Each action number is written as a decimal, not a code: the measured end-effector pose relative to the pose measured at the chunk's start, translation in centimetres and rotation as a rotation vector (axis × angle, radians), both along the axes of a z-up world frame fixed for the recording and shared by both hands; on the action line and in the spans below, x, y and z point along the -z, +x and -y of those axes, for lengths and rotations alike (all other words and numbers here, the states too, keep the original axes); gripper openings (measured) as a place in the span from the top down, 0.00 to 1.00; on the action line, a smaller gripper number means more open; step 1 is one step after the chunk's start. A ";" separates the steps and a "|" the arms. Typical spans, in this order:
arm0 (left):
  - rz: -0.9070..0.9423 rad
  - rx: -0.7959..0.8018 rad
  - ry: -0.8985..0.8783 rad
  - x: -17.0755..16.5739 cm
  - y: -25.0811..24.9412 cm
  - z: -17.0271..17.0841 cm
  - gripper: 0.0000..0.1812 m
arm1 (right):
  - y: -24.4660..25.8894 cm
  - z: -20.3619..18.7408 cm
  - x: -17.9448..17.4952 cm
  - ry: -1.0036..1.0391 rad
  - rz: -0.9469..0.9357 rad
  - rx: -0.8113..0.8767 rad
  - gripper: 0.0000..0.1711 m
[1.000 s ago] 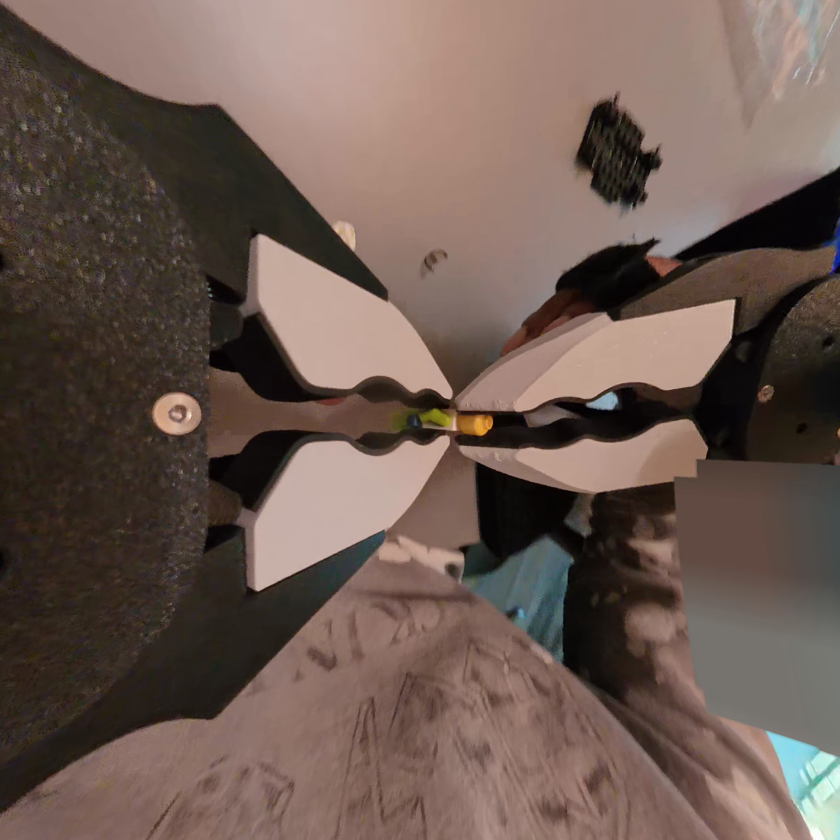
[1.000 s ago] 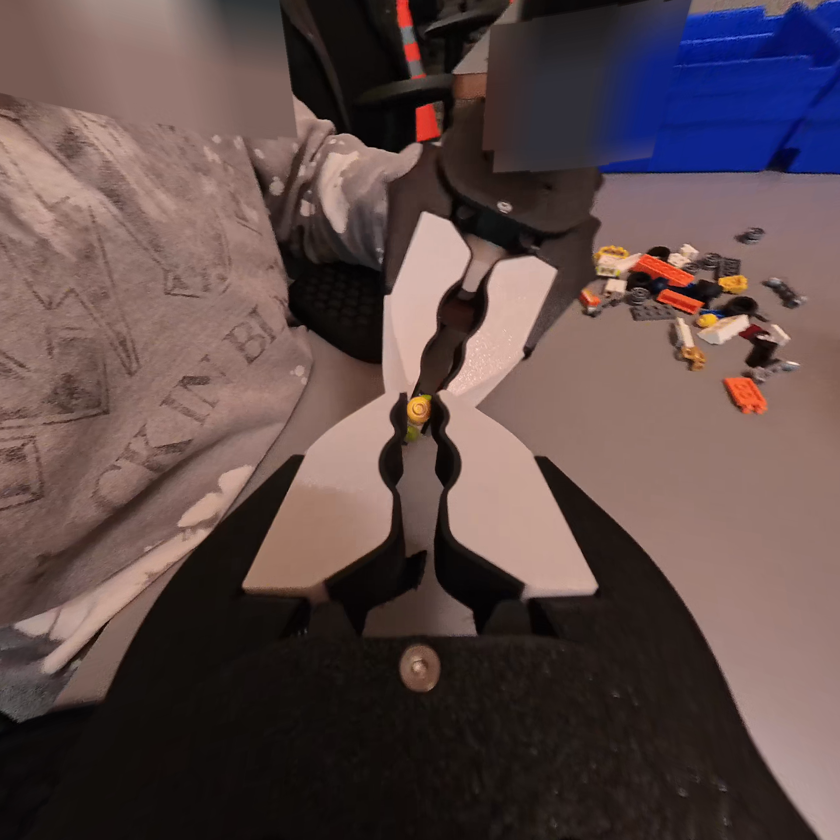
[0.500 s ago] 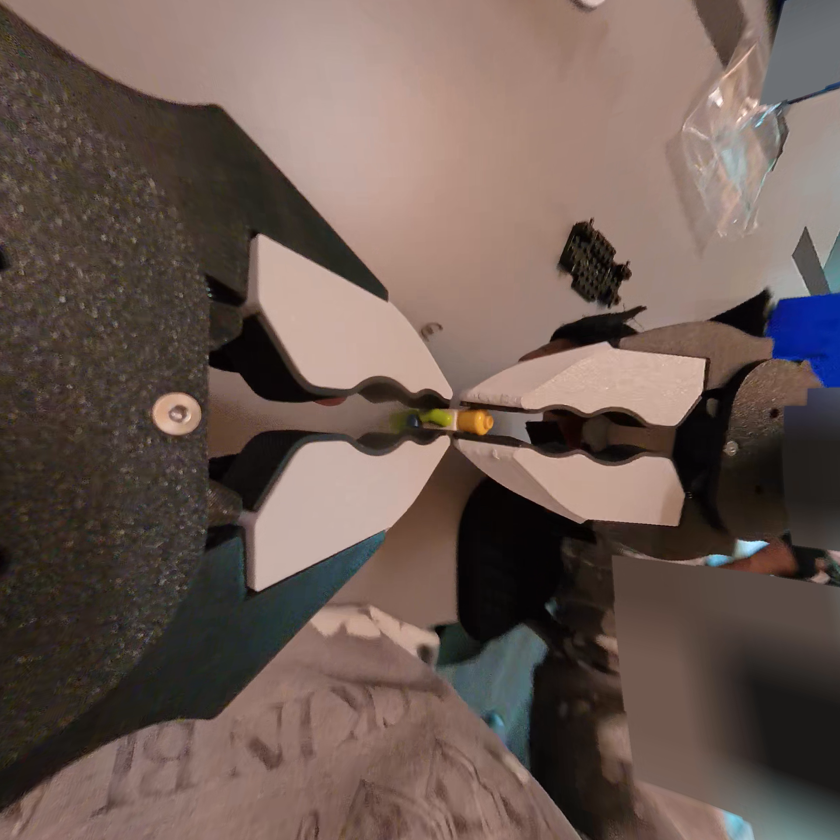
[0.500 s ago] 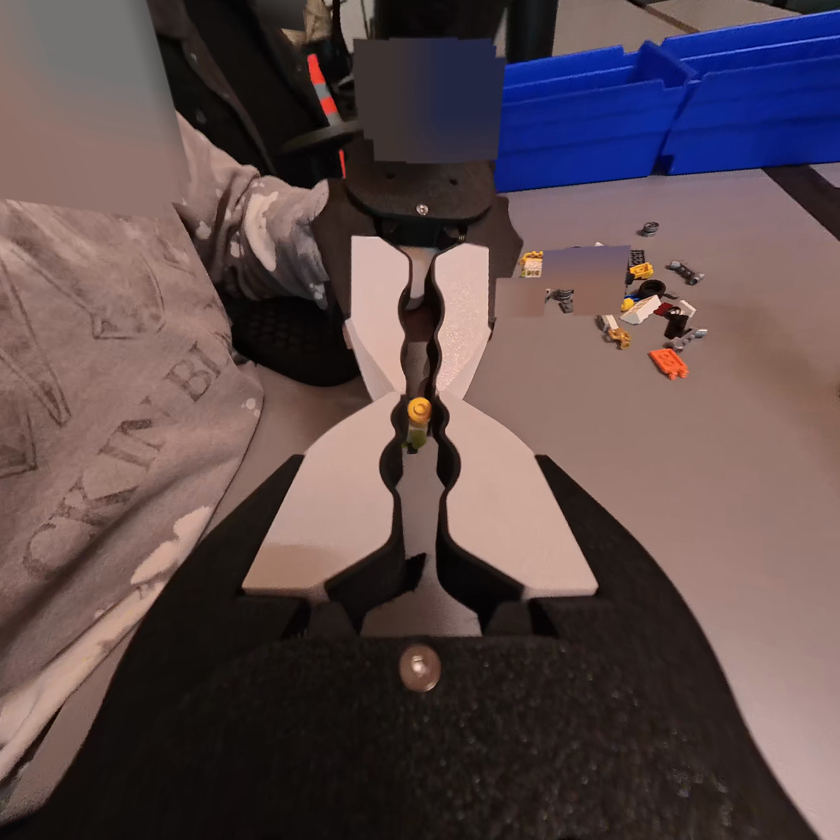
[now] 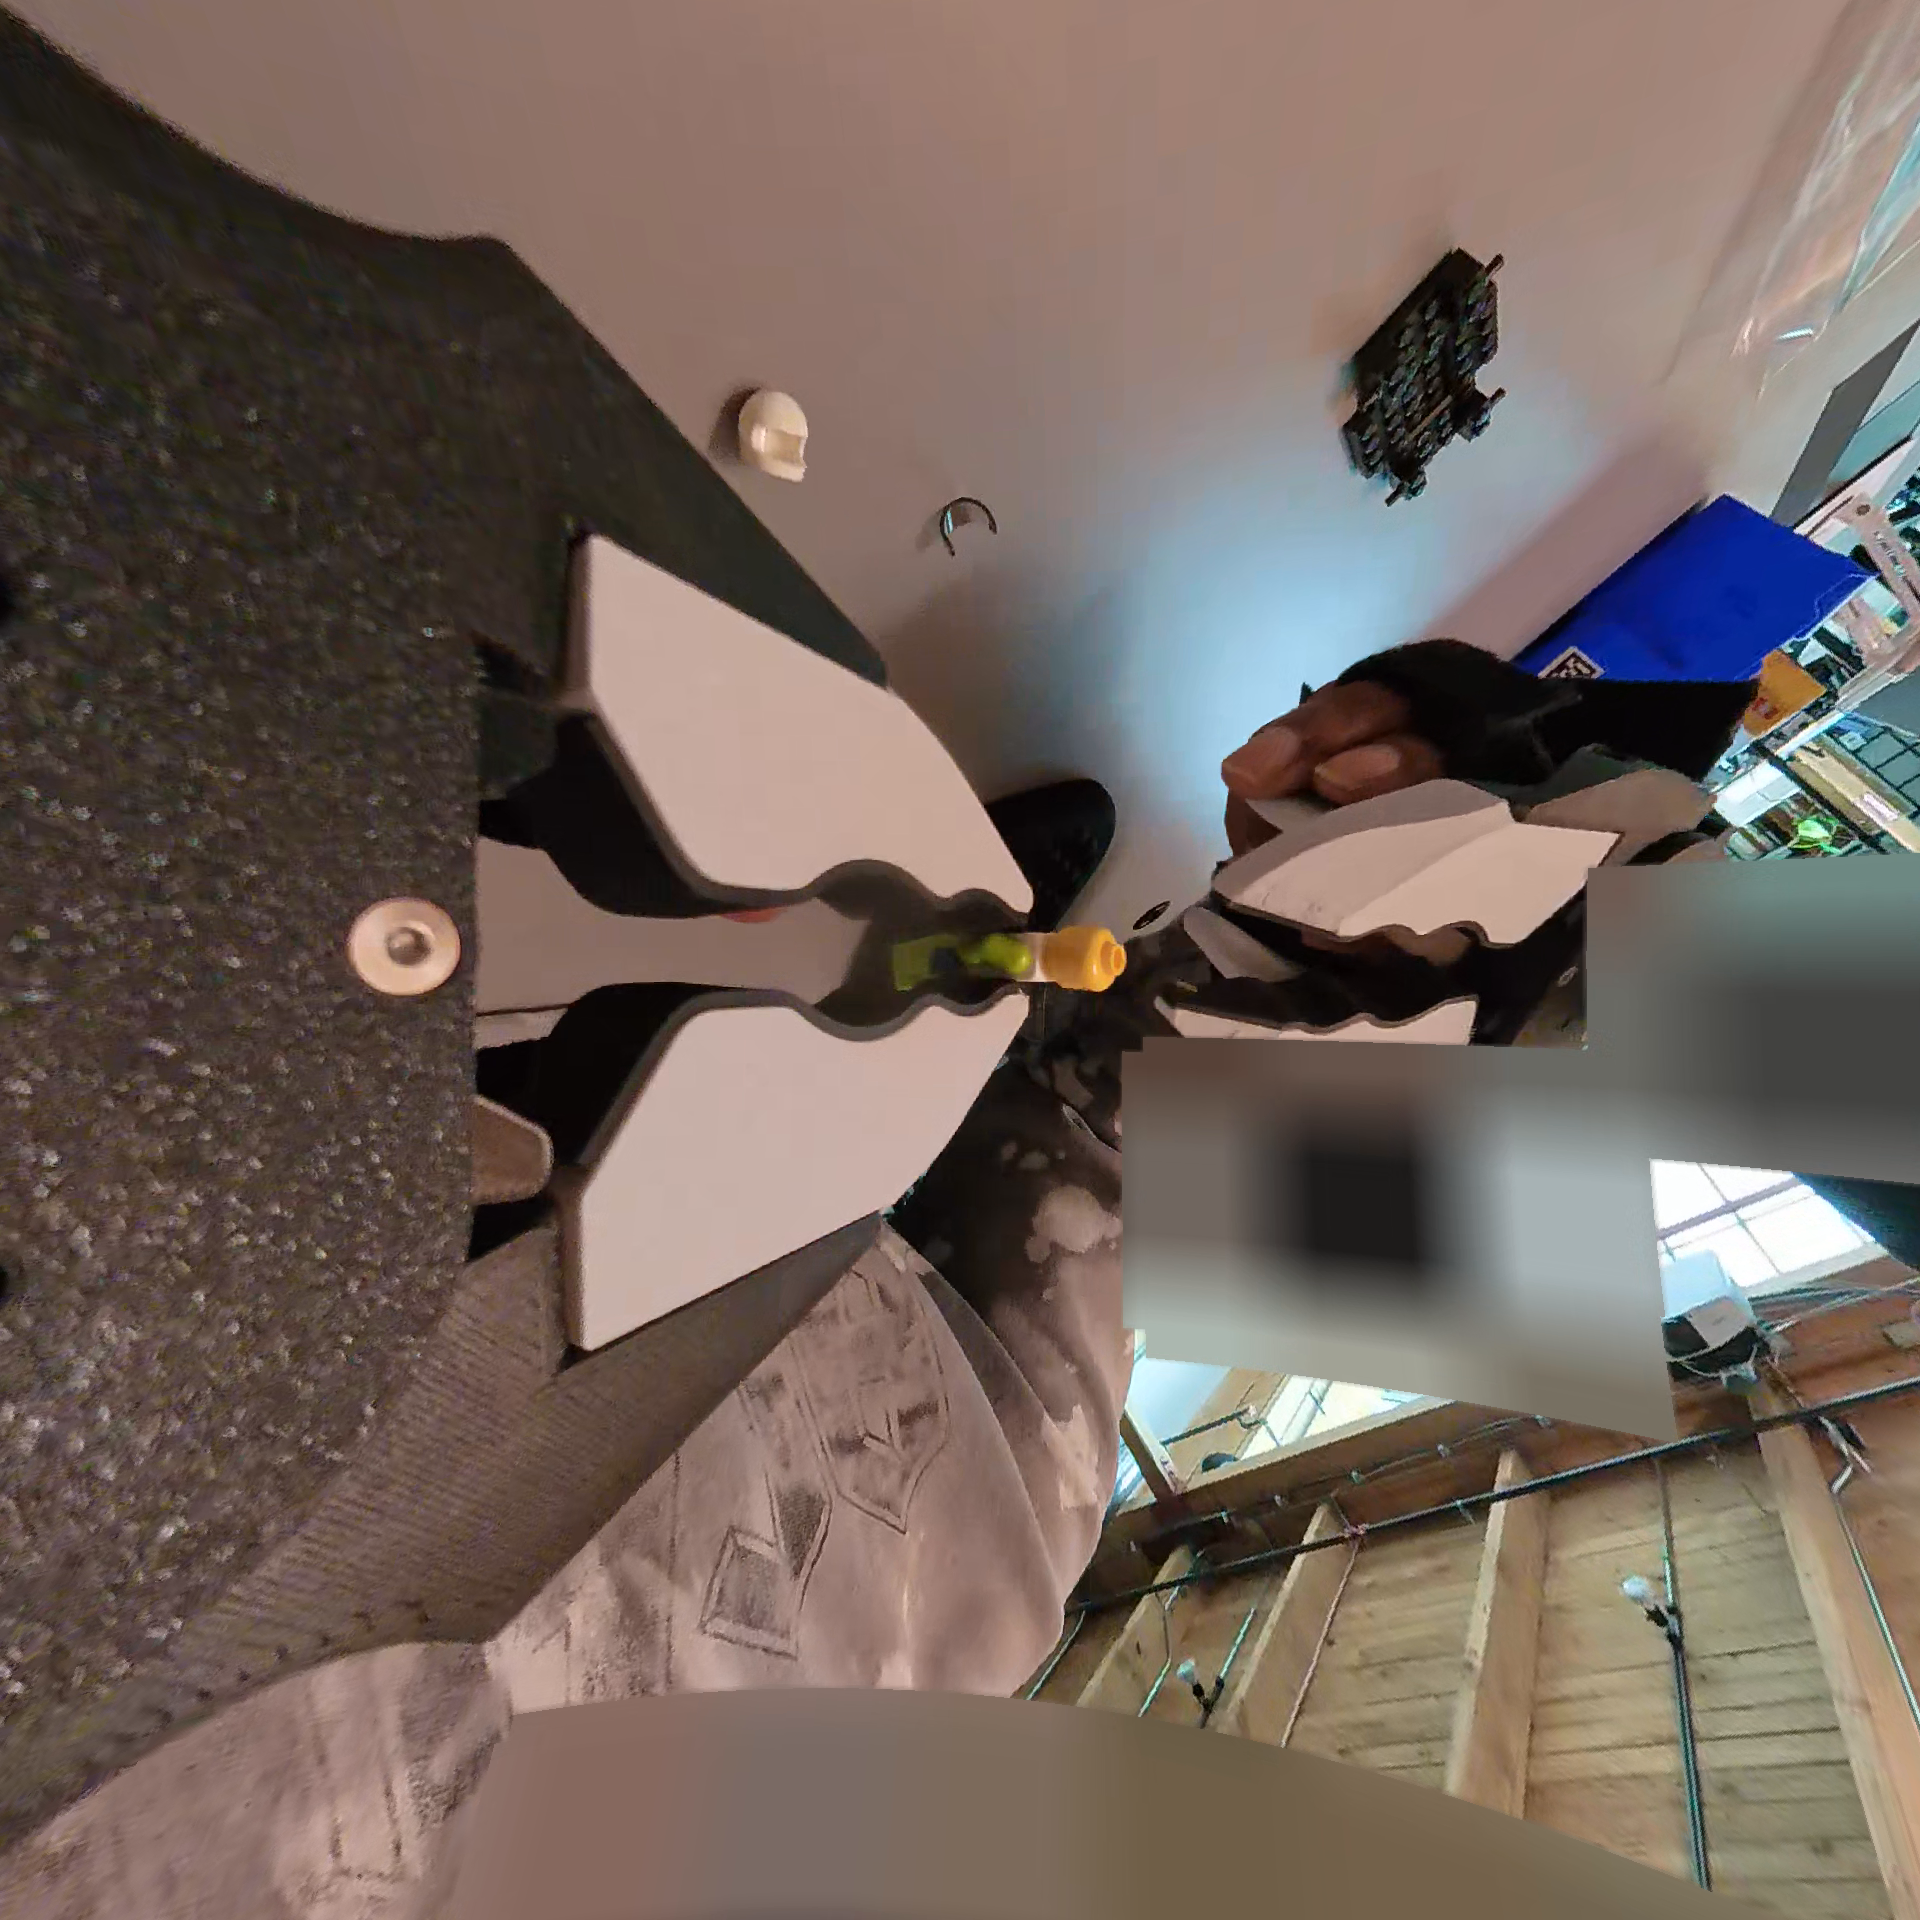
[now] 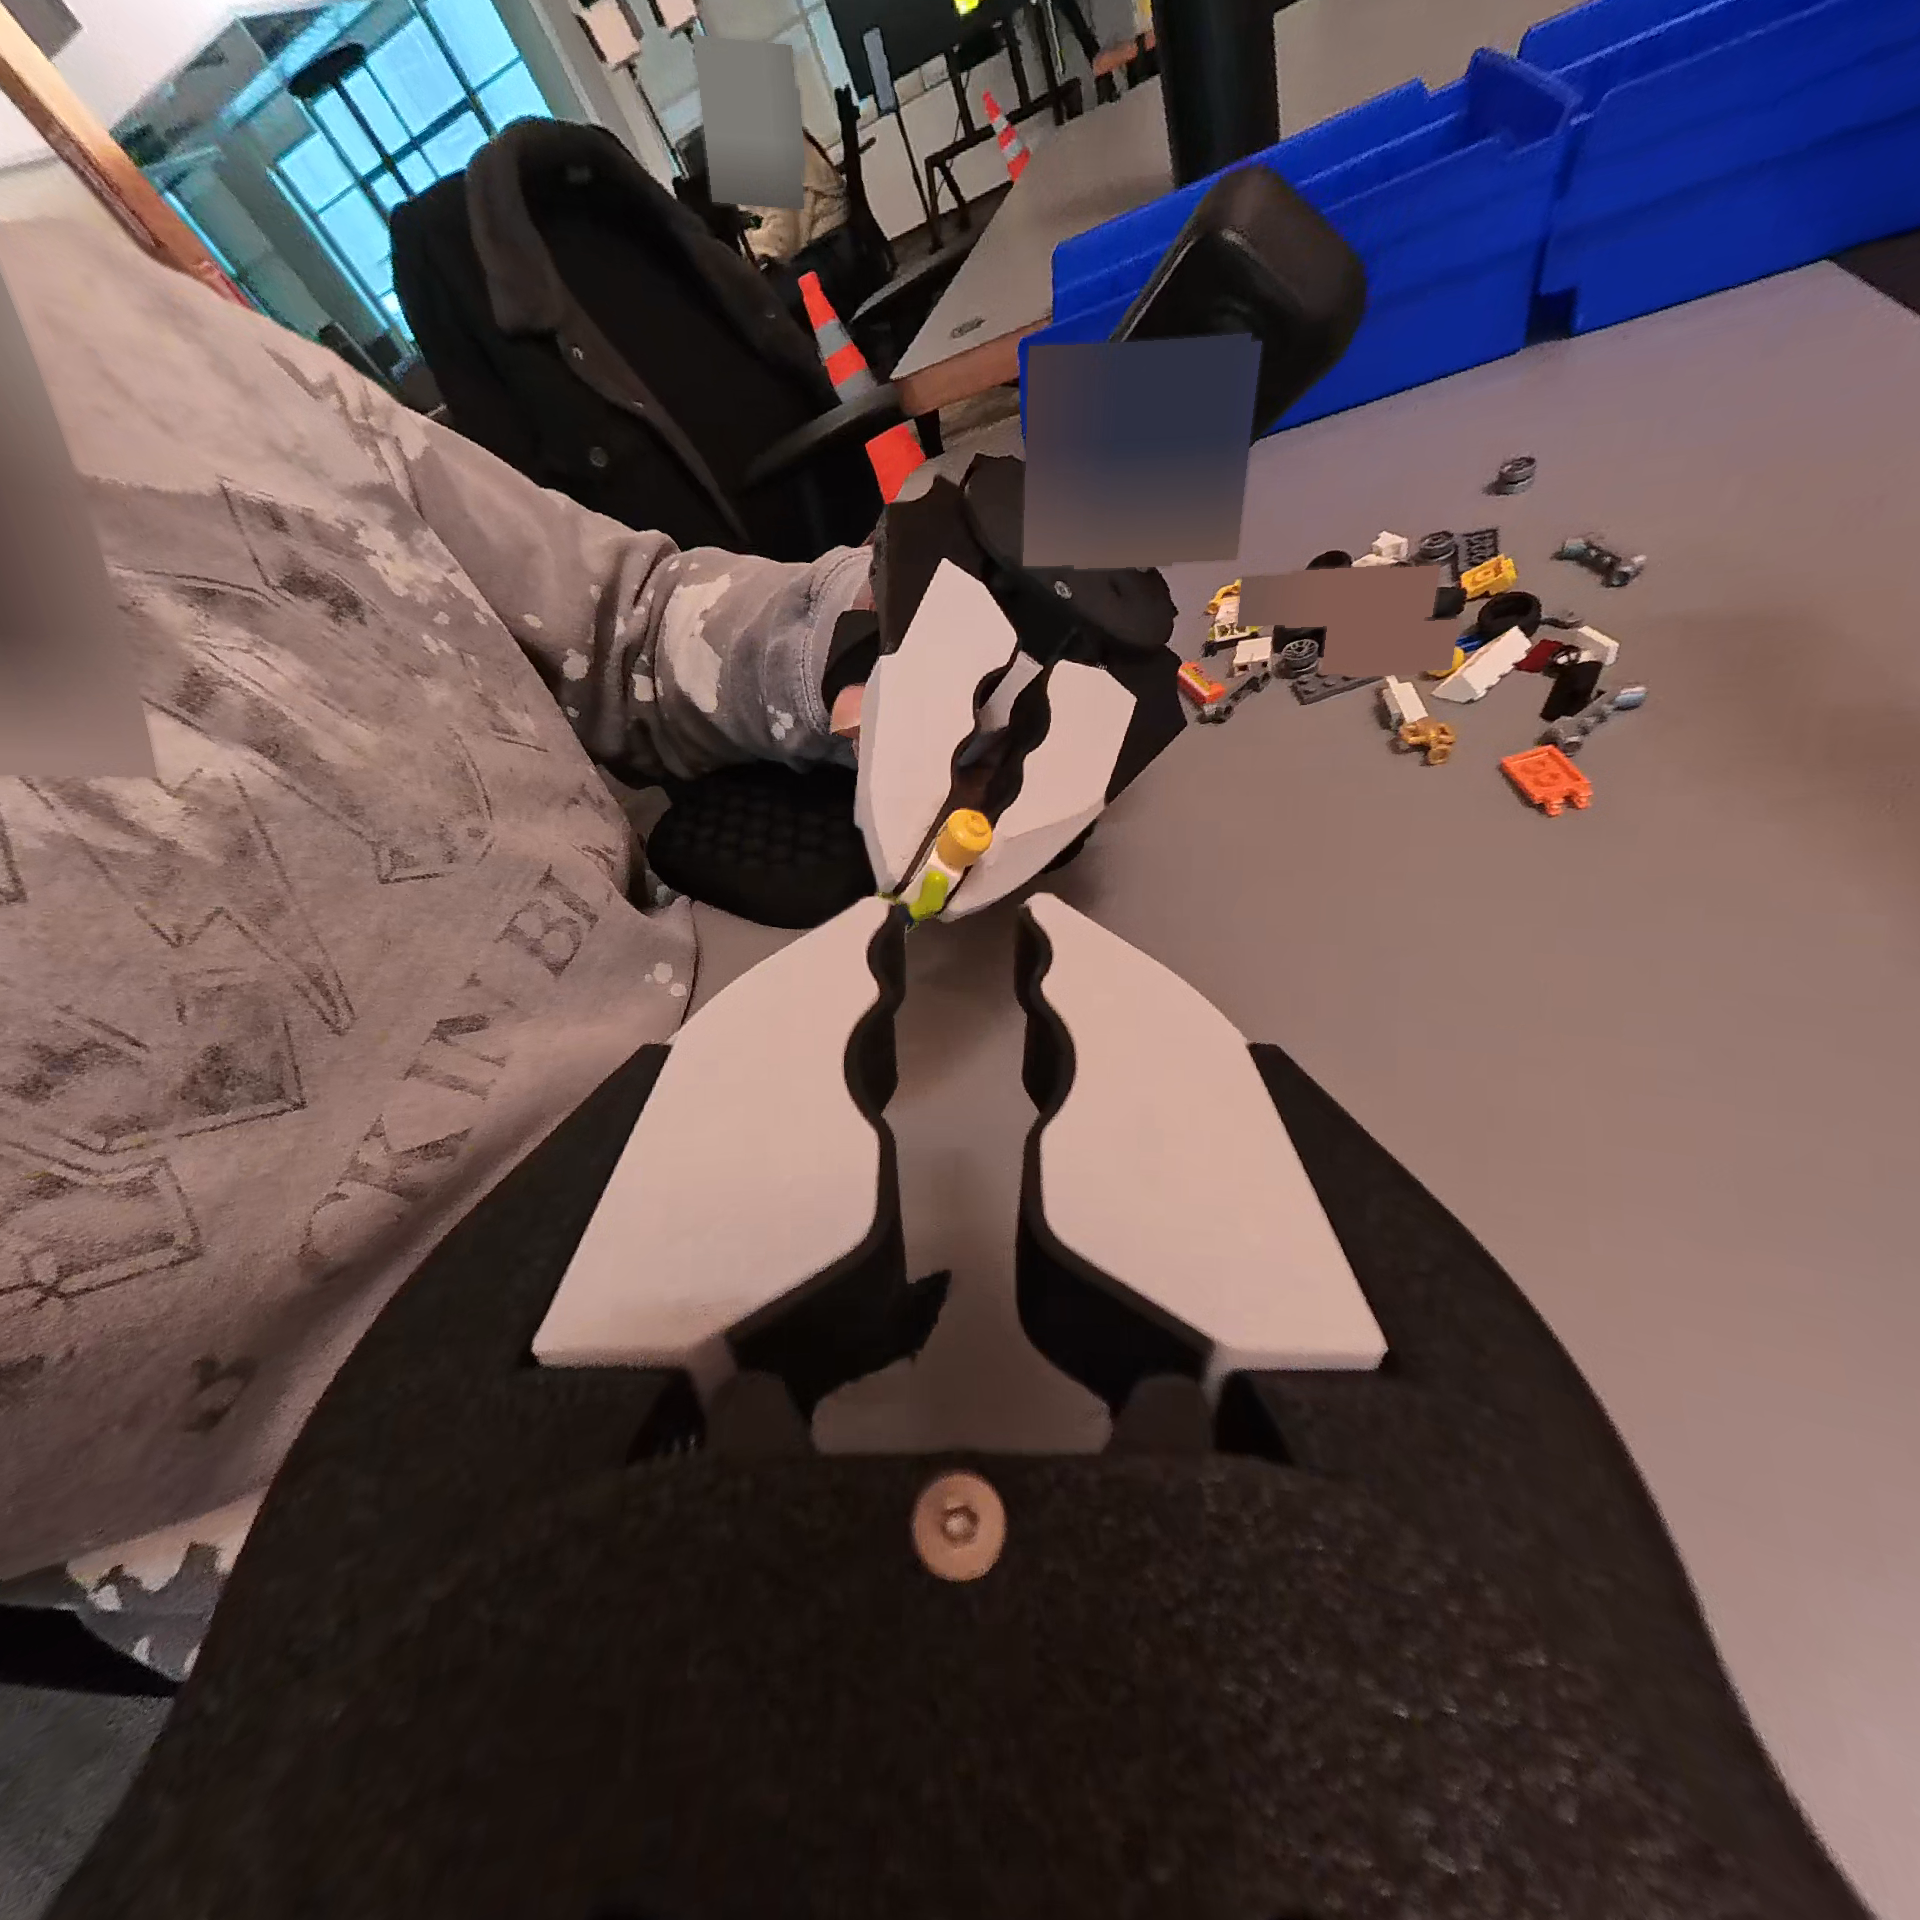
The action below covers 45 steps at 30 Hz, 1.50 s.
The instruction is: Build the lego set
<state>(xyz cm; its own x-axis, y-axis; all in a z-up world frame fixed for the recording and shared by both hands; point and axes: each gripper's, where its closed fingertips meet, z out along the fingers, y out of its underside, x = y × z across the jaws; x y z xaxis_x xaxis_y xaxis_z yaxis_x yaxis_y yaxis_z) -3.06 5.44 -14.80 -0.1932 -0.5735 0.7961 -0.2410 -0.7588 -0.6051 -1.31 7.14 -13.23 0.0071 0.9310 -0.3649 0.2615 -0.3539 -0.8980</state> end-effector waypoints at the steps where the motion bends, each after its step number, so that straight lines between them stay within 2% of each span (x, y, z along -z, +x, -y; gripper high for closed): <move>1: -0.003 -0.002 -0.003 0.0 0.0 0.0 0.96 | -0.2 0.0 0.0 -0.001 0.001 -0.006 0.89; 11: -0.031 -0.010 0.007 0.6 0.1 -0.1 0.96 | -1.9 -0.5 0.7 -0.139 -0.041 -0.061 0.89; 14: -0.075 -0.057 0.066 1.1 -0.3 -1.0 0.96 | -2.0 -0.9 1.4 -0.120 -0.014 -0.035 0.90; 20: -0.274 -0.215 0.334 3.7 -2.0 -4.6 0.96 | -1.6 -1.7 8.5 0.040 0.351 0.079 0.89; 24: -0.336 -0.236 0.384 4.8 -2.3 -5.3 0.96 | -2.3 -1.2 12.2 0.117 0.524 0.069 0.89; 35: -0.386 -0.239 0.452 5.4 -3.0 -5.7 0.96 | -3.9 -1.1 12.5 0.245 0.597 -0.015 0.90; 45: -0.419 -0.204 0.463 6.3 -3.3 -5.6 0.96 | -4.4 -1.0 13.1 0.254 0.628 -0.047 0.93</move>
